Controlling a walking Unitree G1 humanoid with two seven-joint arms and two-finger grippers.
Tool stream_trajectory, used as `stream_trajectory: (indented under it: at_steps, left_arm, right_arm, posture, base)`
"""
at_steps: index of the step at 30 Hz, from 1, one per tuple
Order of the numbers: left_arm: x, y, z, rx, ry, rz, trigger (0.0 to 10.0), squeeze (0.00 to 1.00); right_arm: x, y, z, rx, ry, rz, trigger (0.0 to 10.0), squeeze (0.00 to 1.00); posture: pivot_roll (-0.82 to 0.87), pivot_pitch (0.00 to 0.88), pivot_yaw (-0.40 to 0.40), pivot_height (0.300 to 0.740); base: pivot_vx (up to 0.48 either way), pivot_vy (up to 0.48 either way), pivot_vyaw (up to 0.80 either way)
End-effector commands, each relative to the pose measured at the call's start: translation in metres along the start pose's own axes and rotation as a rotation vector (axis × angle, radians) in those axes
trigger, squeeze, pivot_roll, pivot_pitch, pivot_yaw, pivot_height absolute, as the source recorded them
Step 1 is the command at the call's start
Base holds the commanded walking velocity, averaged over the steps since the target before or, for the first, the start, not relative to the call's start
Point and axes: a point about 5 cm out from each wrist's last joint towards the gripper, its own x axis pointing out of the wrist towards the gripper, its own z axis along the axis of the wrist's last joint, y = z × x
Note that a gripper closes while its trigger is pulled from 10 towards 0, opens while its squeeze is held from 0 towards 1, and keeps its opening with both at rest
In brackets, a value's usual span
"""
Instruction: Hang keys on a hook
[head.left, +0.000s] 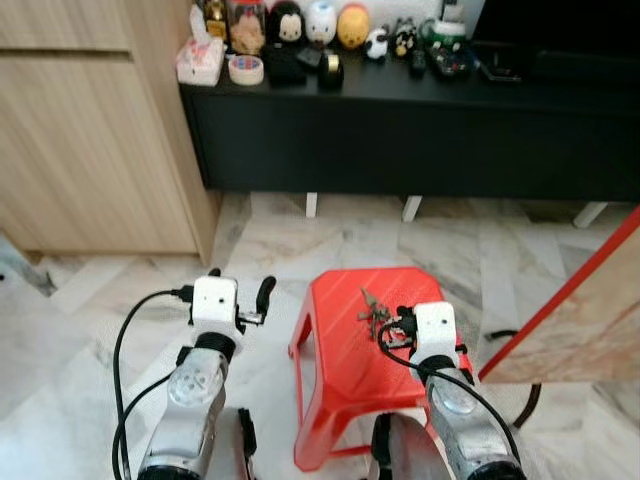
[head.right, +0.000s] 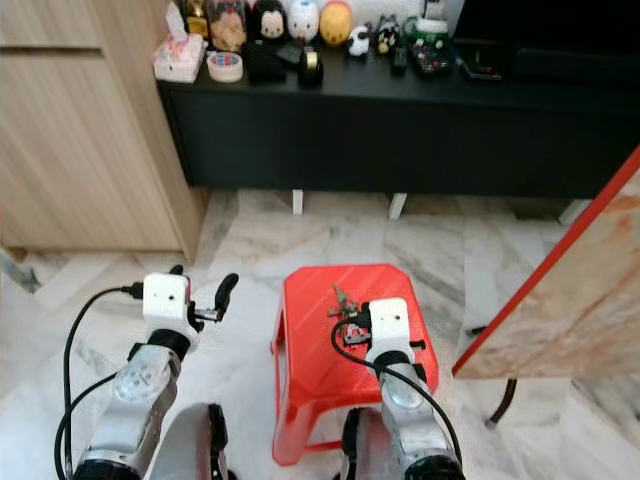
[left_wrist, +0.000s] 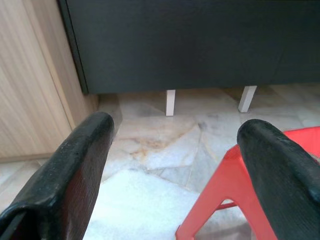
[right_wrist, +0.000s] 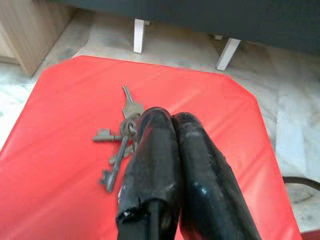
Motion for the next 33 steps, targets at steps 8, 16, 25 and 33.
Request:
stream_trajectory:
  at_steps: [8,16,25,33]
  left_arm:
    - [-0.023,0.004,0.002,0.022,0.004,0.014,10.0,0.0]
    - [-0.037,0.009,0.006,0.029,0.019,0.028,10.0,0.0]
    - [-0.047,0.007,0.009,0.026,0.044,0.029,10.0,0.0]
    - [-0.046,0.008,0.01,0.028,0.059,0.029,10.0,0.0]
  right_arm:
    - [0.011,0.004,-0.004,0.056,0.102,-0.02,10.0,0.0]
    - [0.016,0.018,-0.001,0.057,0.137,0.02,10.0,0.0]
    - [0.018,0.009,0.0,0.137,0.148,-0.024,10.0,0.0]
    - [0.016,0.002,-0.006,0.149,0.174,-0.053,10.0,0.0]
  posture:
    - [0.13,0.19,-0.109,0.593]
    - [0.15,0.252,-0.112,0.593]
    - [0.15,0.293,-0.112,0.593]
    - [0.15,0.29,-0.11,0.593]
  base:
    - [0.0,0.0,0.0]
    - [0.0,0.0,0.0]
    - [0.0,0.0,0.0]
    - [0.0,0.0,0.0]
